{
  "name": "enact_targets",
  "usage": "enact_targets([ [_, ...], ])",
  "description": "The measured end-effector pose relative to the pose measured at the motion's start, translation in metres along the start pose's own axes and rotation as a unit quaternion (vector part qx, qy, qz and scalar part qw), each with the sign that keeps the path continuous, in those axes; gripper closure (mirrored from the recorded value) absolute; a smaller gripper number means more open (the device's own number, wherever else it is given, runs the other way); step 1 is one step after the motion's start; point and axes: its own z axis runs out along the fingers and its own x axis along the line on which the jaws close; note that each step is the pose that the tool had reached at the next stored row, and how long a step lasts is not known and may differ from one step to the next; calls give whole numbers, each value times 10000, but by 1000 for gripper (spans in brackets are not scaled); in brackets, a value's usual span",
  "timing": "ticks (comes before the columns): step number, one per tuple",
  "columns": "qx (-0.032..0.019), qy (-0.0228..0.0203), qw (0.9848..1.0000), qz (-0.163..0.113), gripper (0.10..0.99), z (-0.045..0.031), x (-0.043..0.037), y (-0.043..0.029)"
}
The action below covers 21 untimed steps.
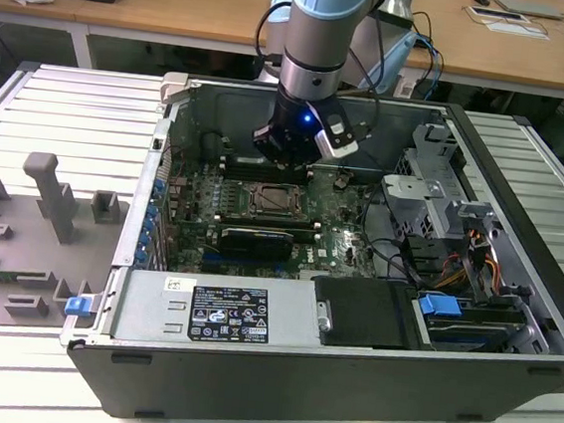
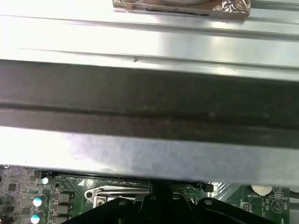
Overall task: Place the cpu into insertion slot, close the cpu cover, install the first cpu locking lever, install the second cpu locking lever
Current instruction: 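Install the first cpu locking lever, then install the second cpu locking lever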
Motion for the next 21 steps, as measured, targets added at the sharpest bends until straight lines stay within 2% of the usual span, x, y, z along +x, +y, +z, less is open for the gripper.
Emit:
enact_targets([
  [4, 0, 0, 10000, 1, 980, -5, 4, -49],
  [21, 0, 0, 10000, 1, 980, -15, 9, -130],
])
